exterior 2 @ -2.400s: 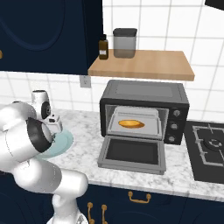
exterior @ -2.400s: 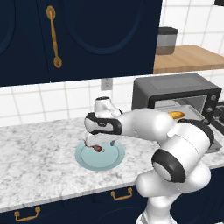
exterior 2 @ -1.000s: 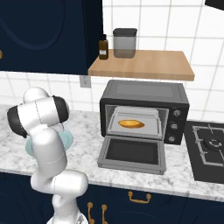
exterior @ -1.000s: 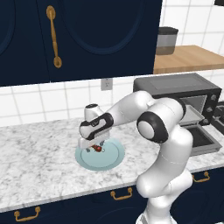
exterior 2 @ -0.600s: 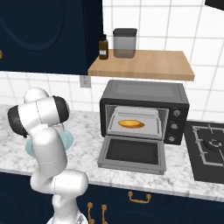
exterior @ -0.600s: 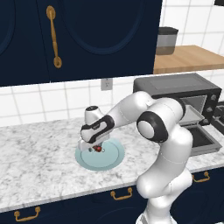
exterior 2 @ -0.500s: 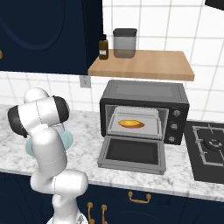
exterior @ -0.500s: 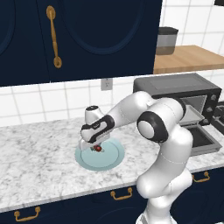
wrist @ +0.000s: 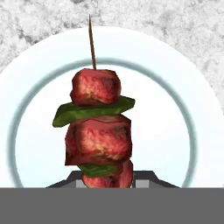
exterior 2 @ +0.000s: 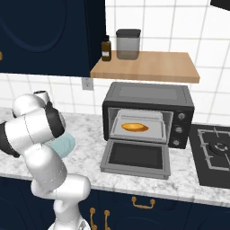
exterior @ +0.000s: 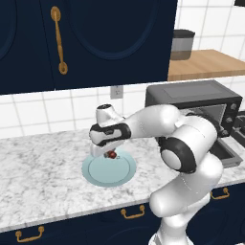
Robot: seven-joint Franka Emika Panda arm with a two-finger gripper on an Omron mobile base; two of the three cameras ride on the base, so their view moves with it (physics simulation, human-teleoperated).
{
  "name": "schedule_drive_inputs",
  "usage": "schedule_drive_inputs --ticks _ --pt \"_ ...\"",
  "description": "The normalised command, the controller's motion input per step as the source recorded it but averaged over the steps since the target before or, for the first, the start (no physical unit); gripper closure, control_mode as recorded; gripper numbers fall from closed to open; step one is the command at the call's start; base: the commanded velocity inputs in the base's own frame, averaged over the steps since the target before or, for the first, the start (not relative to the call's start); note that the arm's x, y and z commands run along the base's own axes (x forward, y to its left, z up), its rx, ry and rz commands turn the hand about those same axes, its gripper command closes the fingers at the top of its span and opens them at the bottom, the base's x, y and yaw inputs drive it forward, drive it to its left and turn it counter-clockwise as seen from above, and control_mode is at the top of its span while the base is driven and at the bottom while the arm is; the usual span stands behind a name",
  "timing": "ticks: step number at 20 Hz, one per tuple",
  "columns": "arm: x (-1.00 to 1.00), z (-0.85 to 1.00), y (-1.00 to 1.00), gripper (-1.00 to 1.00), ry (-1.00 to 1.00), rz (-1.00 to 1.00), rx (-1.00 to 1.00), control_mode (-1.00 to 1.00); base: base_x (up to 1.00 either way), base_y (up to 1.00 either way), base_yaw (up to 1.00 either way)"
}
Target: Pick up the kebab skewer and baguette bread, and place them inside the toaster oven. Close the toaster oven door and start by setting the timer.
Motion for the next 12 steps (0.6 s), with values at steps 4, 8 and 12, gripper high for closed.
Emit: schedule_drive_inputs --ticks 4,8,12 --pt "-0.63 0.08 -0.70 1.00 -0.01 0.19 0.00 -1.00 0.00 0.00 0.00" --pt "-0.73 0.28 -0.84 1.00 0.00 0.13 0.00 -1.00 0.00 0.00 0.00" --pt "-0.64 0.32 -0.94 1.00 0.00 0.12 0.00 -1.00 0.00 0.00 0.00"
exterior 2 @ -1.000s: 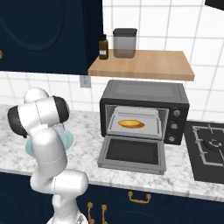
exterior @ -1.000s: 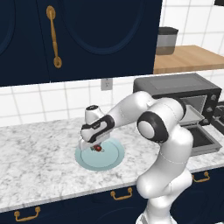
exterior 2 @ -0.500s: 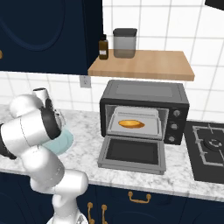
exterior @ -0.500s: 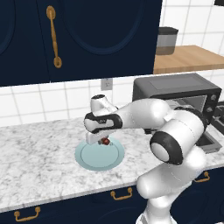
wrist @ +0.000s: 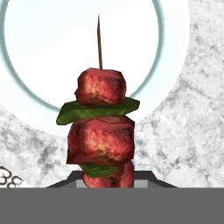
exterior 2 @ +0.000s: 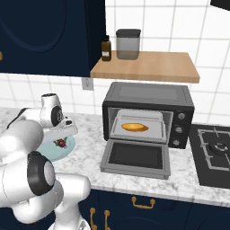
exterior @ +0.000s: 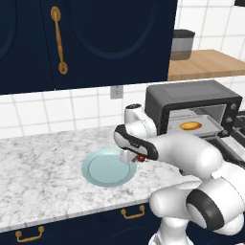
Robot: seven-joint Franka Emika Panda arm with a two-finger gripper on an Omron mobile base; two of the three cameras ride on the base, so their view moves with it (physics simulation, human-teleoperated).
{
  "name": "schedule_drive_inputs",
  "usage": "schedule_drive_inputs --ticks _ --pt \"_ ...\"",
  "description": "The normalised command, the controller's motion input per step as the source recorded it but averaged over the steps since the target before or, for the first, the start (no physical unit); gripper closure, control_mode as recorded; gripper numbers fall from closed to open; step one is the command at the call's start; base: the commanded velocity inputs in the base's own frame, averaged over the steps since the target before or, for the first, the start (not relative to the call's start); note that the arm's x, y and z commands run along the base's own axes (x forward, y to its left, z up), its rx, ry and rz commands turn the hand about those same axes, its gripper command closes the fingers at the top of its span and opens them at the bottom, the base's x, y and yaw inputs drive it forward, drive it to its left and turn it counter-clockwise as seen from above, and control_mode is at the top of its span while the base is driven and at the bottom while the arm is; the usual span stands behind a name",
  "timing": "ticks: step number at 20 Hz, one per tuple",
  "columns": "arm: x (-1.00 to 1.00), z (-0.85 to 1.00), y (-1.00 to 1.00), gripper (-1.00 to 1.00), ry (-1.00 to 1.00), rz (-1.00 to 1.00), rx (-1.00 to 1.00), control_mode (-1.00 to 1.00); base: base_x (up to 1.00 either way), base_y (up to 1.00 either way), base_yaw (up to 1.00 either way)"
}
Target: Pick up the kebab skewer and baguette bread, and place them inside the toaster oven. Close the toaster oven door and start by setting the timer.
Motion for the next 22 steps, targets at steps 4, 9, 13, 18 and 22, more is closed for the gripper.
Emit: schedule_drive_inputs --ticks 4,9,13,18,22 --pt "-0.27 0.57 -0.84 1.00 0.00 0.10 0.00 -1.00 0.00 0.00 0.00" --pt "-0.16 0.67 -0.78 1.00 0.00 0.09 0.00 -1.00 0.00 0.00 0.00" --pt "-0.14 0.32 -0.83 1.00 0.00 0.13 0.00 -1.00 0.00 0.00 0.00" --pt "-0.01 0.24 -0.81 1.00 0.00 0.15 0.00 -1.00 0.00 0.00 0.00" --pt "0.02 0.28 -0.76 1.00 0.00 0.11 0.00 -1.00 0.00 0.00 0.00"
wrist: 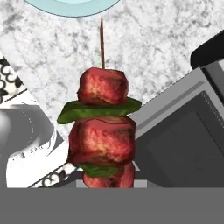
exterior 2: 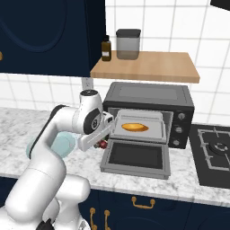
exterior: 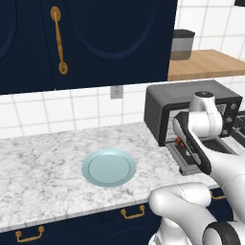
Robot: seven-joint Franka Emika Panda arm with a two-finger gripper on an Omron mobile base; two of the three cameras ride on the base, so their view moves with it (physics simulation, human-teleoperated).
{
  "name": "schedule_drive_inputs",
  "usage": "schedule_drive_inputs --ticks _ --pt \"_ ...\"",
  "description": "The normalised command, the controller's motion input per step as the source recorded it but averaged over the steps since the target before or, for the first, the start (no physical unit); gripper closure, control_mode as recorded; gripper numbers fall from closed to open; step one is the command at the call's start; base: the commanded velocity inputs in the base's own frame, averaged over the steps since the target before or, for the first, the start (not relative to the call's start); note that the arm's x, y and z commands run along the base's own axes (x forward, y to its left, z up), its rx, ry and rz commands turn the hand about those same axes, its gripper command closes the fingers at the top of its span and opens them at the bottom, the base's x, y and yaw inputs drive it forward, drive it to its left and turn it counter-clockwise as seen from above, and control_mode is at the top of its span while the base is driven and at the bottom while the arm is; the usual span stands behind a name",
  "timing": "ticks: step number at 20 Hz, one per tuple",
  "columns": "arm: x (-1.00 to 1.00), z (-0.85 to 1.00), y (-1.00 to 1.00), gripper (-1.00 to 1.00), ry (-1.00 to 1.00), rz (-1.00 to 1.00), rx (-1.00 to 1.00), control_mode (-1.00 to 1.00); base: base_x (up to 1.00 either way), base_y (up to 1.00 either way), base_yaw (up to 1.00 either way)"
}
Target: Pick up the kebab skewer and baguette bread, and place them inside the toaster oven. Close the toaster oven door and start by setting the timer.
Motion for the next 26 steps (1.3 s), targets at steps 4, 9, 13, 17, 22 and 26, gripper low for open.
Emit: schedule_drive_inputs --ticks 4,9,13,17,22,26 --pt "0.00 0.28 -0.56 1.00 -0.02 0.07 0.00 -1.00 0.00 0.00 0.00" --pt "0.06 0.14 -0.49 1.00 -0.24 0.14 0.00 -1.00 0.00 0.00 0.00" --pt "0.00 0.17 -0.40 1.00 -0.34 0.18 -0.05 -1.00 0.00 0.00 0.00" --pt "0.16 0.02 -0.35 1.00 -0.28 0.23 -0.01 -1.00 0.00 0.00 0.00" --pt "0.29 0.00 -0.14 1.00 -0.19 0.29 -0.04 -1.00 0.00 0.00 0.00" --pt "0.24 0.00 -0.22 1.00 -0.07 0.20 -0.03 -1.00 0.00 0.00 0.00"
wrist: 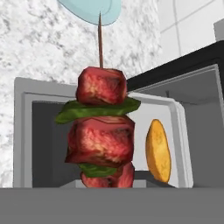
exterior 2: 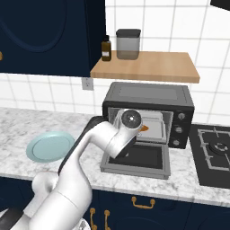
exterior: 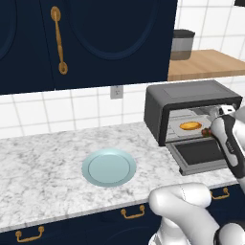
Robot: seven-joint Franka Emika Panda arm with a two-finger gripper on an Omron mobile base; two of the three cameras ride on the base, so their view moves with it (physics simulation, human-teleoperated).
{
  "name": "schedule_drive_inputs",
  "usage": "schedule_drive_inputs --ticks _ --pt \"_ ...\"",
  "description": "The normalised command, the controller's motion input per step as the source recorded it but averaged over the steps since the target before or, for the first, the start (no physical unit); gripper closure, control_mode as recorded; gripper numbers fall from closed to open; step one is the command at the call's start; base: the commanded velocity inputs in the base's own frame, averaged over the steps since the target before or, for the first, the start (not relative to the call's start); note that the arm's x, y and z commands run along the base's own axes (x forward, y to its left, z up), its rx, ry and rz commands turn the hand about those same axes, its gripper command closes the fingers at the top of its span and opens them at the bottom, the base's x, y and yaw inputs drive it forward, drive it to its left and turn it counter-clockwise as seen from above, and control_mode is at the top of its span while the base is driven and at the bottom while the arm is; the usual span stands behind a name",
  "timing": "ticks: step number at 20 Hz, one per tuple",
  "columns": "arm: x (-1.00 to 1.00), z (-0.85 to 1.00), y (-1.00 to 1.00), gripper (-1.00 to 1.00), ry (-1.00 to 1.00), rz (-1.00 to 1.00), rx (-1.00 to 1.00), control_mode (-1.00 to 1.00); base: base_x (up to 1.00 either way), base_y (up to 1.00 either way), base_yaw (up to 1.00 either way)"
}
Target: Pick up the kebab skewer and baguette bread, and place them inside the toaster oven. Close the toaster oven door and start by setting the timer.
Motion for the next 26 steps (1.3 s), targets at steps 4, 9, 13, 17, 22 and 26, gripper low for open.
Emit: schedule_drive_inputs --ticks 4,9,13,17,22,26 --pt "0.44 0.00 -0.16 1.00 -0.01 0.00 -0.03 -1.00 0.00 0.00 0.00" --pt "0.56 0.00 -0.10 1.00 0.00 0.00 -0.02 -1.00 0.00 0.00 0.00" --pt "0.54 0.00 -0.27 1.00 0.00 0.00 0.00 -1.00 0.00 0.00 0.00" --pt "0.47 0.00 -0.26 1.00 0.00 0.00 0.00 -1.00 0.00 0.00 0.00" --pt "0.29 -0.02 -0.14 1.00 0.00 0.00 0.00 -1.00 0.00 0.00 0.00" --pt "0.10 -0.13 -0.02 1.00 0.00 0.00 0.00 -1.00 0.00 0.00 0.00"
